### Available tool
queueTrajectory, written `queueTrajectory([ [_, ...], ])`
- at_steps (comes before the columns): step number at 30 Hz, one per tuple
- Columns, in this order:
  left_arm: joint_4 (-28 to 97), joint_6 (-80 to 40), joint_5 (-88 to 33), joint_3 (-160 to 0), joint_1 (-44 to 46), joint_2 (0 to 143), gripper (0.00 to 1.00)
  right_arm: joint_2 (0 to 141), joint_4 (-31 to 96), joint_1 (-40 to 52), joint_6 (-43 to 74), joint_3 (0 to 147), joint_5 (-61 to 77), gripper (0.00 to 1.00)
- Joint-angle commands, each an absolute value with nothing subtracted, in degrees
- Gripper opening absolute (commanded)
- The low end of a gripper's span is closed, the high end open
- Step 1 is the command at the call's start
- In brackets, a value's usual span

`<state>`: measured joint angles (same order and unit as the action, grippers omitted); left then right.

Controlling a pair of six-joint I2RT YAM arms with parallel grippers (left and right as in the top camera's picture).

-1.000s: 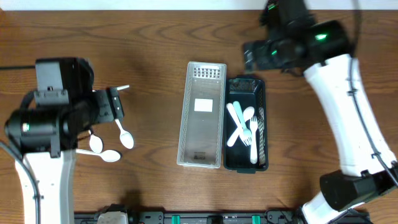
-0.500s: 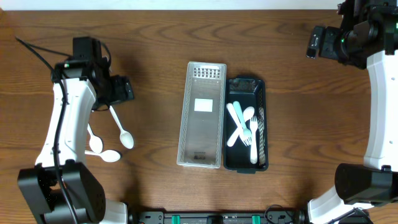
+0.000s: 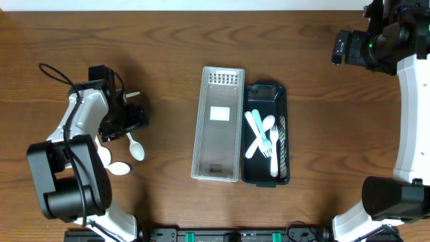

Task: Pack container
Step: 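Withdraw the right gripper up to the top right corner, then lower the left gripper onto a white spoon and grasp it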

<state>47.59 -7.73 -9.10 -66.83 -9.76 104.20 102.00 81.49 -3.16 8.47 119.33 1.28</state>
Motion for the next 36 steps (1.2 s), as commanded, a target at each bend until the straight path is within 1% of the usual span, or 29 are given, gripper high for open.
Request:
queueTrajectory([
  [1,47.2,-8.3,-9.7,-67.0,-10.1,106.1,0.90,102.3,82.0,-3.4,7.6,119.8,1.5,0.99],
  [11,47.0,-8.4,-7.9,-66.9,-10.1,111.3,0.90,102.3,83.5,-3.4,7.6,119.8,1.5,0.99],
  [20,47.3,-8.4,-6.4,-66.9,-10.1,111.7,0.90,102.3,83.8,-3.4,7.6,119.8,1.5,0.99],
  [24,47.8,-8.4,-6.4,-66.9,-10.1,111.7,0.77,102.3,83.8,-3.4,7.6,119.8,1.6,0.99],
  [34,48.3,-8.9,-3.1,-66.9,-10.1,111.7,0.75,102.3,83.9,-3.4,7.6,119.8,1.6,0.99],
  [35,48.3,-8.9,-3.1,-66.9,-10.0,111.7,0.74,102.3,83.9,-3.4,7.6,119.8,1.6,0.99],
  [36,48.3,-8.9,-3.1,-66.9,-10.0,111.7,0.71,102.3,83.9,-3.4,7.6,119.8,1.6,0.99],
])
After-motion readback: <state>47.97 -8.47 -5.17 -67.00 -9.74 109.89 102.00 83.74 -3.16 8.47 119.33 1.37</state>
